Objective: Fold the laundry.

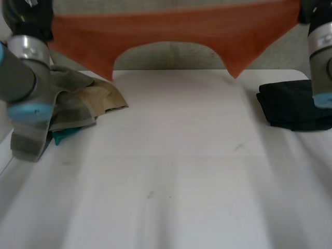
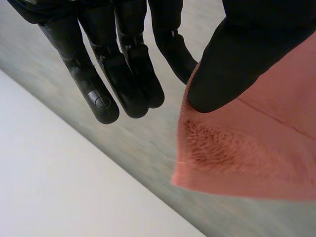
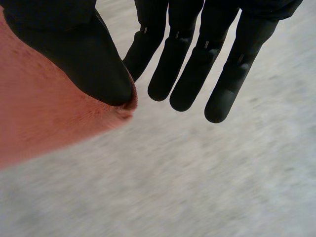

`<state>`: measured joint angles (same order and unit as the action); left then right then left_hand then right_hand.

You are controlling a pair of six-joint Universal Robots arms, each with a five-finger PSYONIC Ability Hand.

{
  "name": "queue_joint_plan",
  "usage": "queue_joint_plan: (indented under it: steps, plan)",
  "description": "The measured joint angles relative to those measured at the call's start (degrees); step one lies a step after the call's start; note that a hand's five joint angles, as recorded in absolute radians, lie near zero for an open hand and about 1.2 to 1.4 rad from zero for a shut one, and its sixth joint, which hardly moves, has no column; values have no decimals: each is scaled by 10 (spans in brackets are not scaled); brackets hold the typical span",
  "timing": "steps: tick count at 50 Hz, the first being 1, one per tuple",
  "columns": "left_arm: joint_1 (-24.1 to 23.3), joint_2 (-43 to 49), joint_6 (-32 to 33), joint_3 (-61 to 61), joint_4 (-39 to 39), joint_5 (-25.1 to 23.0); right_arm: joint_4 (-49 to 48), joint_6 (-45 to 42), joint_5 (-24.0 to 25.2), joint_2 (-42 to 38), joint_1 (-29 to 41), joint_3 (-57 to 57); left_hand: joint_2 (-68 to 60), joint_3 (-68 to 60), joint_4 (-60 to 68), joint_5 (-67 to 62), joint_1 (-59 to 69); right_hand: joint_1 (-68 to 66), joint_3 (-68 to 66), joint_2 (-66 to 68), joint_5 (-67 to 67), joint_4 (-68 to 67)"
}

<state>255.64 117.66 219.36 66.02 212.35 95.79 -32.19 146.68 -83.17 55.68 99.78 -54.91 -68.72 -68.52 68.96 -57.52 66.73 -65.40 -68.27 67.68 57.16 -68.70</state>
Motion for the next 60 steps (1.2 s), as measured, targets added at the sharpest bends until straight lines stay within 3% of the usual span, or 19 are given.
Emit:
queue_joint_plan:
  steps: [12, 19, 28, 32, 35, 40, 47, 50, 60]
  plan:
    - [-4, -47, -15, 233, -38, -34, 123, -6, 68, -9, -5, -154, 0, 0, 0, 0, 0, 0, 0, 0, 0, 0]
    - [-2, -135, 8, 394, -88, -55, 210, -28, 89, 26, -30, -265, 0, 0, 0, 0, 0, 0, 0, 0, 0, 0]
    - [13, -324, 122, 544, -360, -59, 443, -193, 96, 229, -123, -396, 0, 0, 0, 0, 0, 0, 0, 0, 0, 0]
    - [19, -367, 150, 555, -422, -67, 509, -244, 99, 284, -142, -419, 0, 0, 0, 0, 0, 0, 0, 0, 0, 0]
    - [22, -371, 154, 546, -416, -75, 521, -255, 99, 292, -143, -424, 0, 0, 0, 0, 0, 0, 0, 0, 0, 0]
    - [20, -325, 151, 504, -341, -90, 473, -243, 99, 246, -135, -408, 0, 0, 0, 0, 0, 0, 0, 0, 0, 0]
    - [-5, -168, 147, 398, -202, -84, 352, -190, 90, 128, -79, -332, 0, 0, 0, 0, 0, 0, 0, 0, 0, 0]
    - [-14, -85, 148, 334, -162, -60, 300, -172, 81, 68, -47, -279, 0, 0, 0, 0, 0, 0, 0, 0, 0, 0]
    - [-24, 95, 148, 134, -140, 19, 157, -163, 47, -95, 5, -105, 0, 0, 0, 0, 0, 0, 0, 0, 2, 0]
